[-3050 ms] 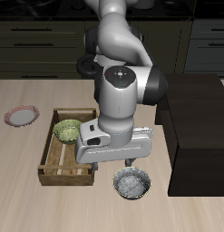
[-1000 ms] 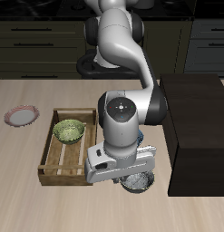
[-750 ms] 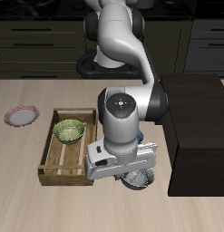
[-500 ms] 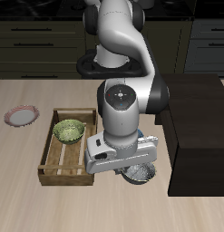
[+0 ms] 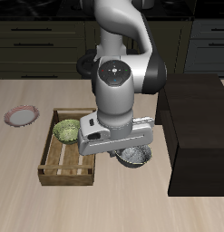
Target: Place the green bowl and the black bowl in the wooden tray
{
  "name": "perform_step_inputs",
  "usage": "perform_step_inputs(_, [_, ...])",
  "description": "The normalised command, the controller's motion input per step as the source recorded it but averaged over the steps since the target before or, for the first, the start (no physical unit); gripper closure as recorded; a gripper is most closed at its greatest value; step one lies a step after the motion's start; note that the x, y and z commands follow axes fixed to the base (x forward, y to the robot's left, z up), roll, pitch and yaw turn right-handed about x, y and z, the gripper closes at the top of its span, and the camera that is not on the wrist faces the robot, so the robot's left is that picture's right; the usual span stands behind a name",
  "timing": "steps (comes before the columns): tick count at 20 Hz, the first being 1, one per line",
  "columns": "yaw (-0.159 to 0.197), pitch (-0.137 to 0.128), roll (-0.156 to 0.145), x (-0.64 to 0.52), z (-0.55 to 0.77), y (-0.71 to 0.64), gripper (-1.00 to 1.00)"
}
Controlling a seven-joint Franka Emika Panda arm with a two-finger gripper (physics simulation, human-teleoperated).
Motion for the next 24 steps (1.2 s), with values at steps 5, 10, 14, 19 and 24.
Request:
perform_step_inputs(5, [-0.047,-0.063,0.021,-0.35,0.47,-0.24,1.0])
perform_step_inputs(10, [0.013,-0.067,-0.006,-0.34,0.32,-0.32,1.0])
perform_step_inputs(14, [-0.003,-0.033,-0.045,-0.14,0.13,-0.4,1.0])
perform_step_inputs(19, [-0.022,-0.024,-0.034,-0.15,0.14,-0.36,1.0])
perform_step_inputs(24, [-0.029,-0.014,-0.035,-0.11,0.11,-0.31,1.0])
